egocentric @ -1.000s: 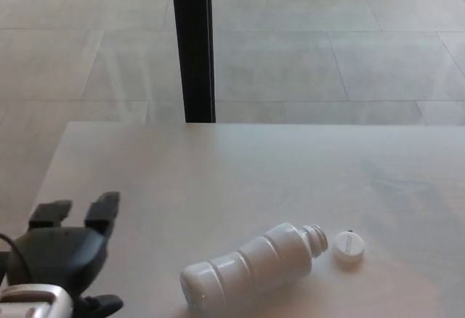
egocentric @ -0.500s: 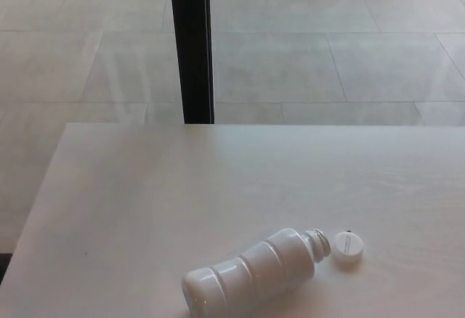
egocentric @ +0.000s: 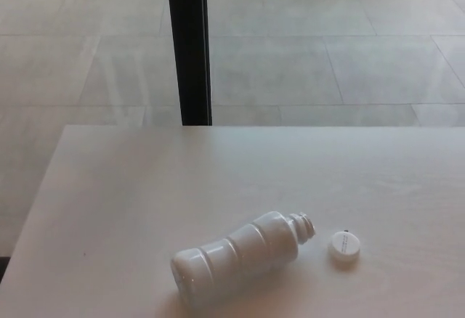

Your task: The robot uses its left hand to to lift the bottle kept on the middle of the desk and tilts it towards its right hand. It then uses its right hand to rotate its cap to open it and places the bottle and cap back on the desk

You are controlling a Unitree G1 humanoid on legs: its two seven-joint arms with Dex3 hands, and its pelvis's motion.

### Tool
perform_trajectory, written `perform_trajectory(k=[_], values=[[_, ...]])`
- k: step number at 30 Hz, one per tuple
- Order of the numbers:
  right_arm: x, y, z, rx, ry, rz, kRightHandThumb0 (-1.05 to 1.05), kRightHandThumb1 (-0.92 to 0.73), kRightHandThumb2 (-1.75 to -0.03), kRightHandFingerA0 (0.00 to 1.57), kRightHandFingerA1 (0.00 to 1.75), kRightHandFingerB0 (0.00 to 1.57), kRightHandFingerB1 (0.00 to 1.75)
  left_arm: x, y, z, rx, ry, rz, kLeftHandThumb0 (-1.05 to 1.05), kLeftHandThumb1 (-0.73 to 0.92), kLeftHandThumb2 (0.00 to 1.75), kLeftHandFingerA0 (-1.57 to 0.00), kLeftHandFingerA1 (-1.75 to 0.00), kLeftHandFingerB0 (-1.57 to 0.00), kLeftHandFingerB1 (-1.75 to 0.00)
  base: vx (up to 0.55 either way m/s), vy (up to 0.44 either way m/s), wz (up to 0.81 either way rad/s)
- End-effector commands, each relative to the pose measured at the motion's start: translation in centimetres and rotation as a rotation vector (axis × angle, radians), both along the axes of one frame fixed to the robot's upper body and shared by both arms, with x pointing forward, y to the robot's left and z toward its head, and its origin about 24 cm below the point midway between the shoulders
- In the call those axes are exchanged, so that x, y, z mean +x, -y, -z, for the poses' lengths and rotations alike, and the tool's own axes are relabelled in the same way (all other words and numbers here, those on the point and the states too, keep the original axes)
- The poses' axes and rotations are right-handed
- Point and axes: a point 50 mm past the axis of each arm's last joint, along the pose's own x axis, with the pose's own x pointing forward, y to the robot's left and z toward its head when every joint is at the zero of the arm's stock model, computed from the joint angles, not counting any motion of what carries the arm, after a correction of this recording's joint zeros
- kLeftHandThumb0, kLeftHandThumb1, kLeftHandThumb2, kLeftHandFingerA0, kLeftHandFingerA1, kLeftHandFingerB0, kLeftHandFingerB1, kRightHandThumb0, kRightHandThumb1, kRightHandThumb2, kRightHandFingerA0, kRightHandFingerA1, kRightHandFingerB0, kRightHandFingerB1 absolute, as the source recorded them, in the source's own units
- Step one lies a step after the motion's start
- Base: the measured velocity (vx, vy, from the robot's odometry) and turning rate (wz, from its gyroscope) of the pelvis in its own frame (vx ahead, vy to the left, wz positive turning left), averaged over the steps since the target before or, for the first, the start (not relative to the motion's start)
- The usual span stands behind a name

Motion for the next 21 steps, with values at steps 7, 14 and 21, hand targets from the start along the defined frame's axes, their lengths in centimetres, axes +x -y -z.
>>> perform_trajectory(k=[7, 14, 21], values=[[-8.2, -3.7, 12.5, 0.7, -0.093, 0.686, -0.84, -0.67, -1.06, 0.02, 0.57, 0.0, 0.24, -14.9, 1.9, 6.9, -0.475, 0.269, -0.693, -0.88, 0.77, 1.08, 0.0, -0.66, -0.08, -0.6, 0.0, 0.0, 0.0], [-9.5, -4.7, 13.1, 0.733, -0.121, 0.574, -0.71, -0.58, -0.98, 0.0, 0.43, 0.0, 0.31, -15.3, 1.5, 6.9, -0.443, 0.034, -0.539, -0.92, 0.79, 1.09, -0.11, -0.69, -0.03, -0.56, 0.0, 0.0, 0.0], [-8.3, -4.0, 12.5, 0.708, -0.203, 0.433, -0.67, -0.8, -0.64, 0.05, 0.61, 0.02, 0.32, -14.4, 2.2, 7.7, -0.487, -0.147, -0.32, -0.89, 0.84, 1.18, -0.03, -0.58, -0.03, -0.52, 0.0, 0.0, 0.0]])
